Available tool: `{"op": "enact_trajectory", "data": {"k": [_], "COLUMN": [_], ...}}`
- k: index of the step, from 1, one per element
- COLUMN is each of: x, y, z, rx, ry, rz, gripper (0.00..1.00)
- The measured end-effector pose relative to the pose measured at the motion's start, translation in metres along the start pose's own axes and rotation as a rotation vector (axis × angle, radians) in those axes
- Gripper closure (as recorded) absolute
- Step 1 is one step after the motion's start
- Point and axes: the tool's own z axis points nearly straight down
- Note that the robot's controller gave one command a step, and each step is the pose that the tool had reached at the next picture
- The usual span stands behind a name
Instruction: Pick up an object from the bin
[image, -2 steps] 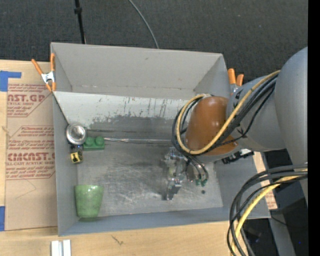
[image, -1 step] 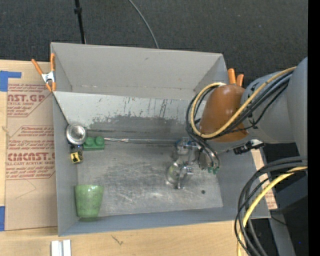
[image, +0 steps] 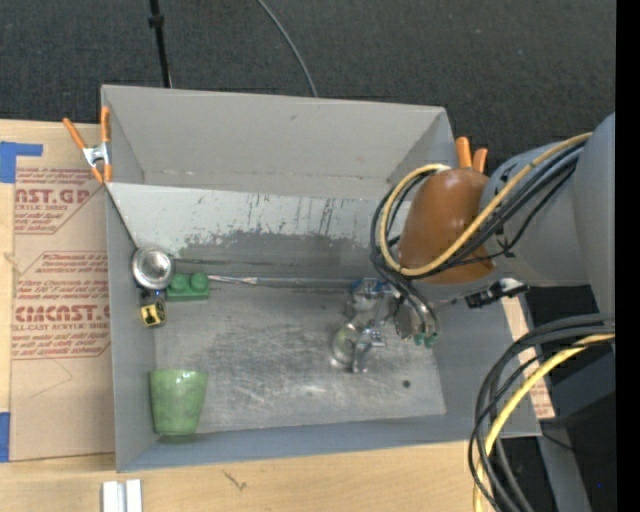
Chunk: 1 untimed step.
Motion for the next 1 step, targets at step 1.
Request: {"op": "enact_trajectory", "data": {"k": [1], "x": [-0.0095], "y": [0.0215], "z": [-0.1790], "rx": [0.003], "ry": [-0.002], "rz": [-0.310], "gripper": [1.00]}}
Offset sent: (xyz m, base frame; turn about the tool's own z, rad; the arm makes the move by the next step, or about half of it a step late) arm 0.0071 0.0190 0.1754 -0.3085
